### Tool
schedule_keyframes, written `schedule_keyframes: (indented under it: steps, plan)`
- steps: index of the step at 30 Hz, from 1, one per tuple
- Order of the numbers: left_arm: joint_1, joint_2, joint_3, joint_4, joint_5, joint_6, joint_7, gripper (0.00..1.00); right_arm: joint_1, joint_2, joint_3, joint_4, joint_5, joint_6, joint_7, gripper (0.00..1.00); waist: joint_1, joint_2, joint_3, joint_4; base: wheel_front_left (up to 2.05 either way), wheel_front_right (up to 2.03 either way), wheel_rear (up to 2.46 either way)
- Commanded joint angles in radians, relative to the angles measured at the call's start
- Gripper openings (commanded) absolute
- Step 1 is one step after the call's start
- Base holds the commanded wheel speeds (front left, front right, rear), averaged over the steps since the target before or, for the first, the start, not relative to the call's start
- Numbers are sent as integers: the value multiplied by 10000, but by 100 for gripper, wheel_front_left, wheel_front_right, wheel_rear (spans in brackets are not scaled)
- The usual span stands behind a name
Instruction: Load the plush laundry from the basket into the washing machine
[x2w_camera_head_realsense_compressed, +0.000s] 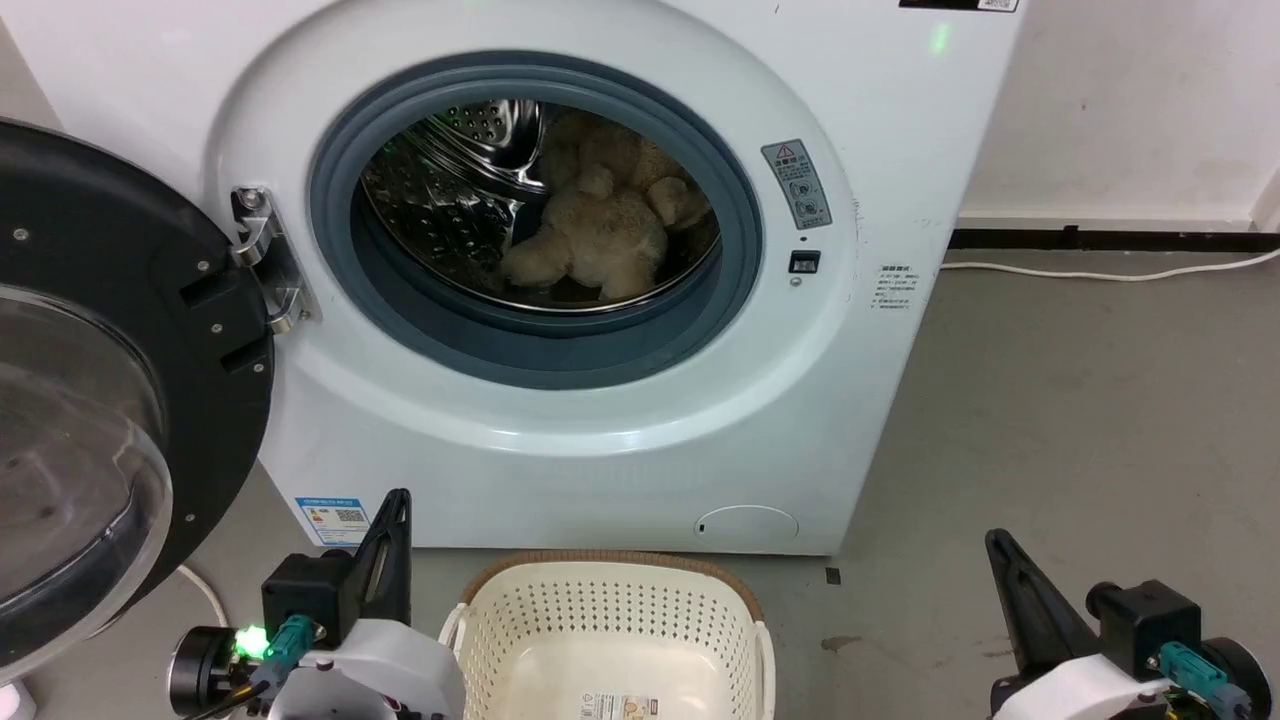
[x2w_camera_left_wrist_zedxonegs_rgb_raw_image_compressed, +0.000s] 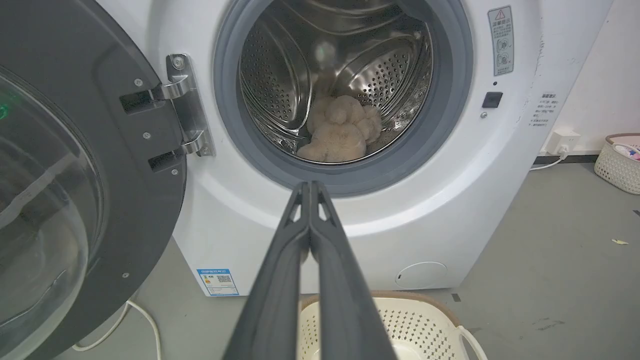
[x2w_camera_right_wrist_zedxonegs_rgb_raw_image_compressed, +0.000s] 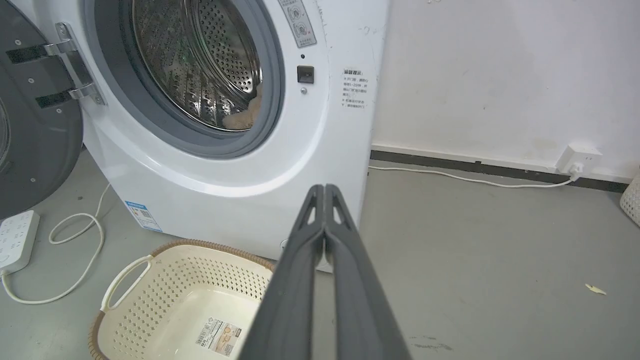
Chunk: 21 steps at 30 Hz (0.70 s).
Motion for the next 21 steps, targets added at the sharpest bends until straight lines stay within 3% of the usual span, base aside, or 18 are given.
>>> schedule_keyframes:
  steps: [1, 21]
  plan:
    - [116, -99, 122, -107, 148, -39, 55, 0, -215, -3, 35, -118, -96, -6, 58, 0, 0, 0, 10, -16, 0, 0, 0]
    - [233, -502, 673, -450, 837, -220, 412, 0, -466, -4, 147, -440, -422, -7, 510, 0, 0, 0, 117, -210, 0, 0, 0]
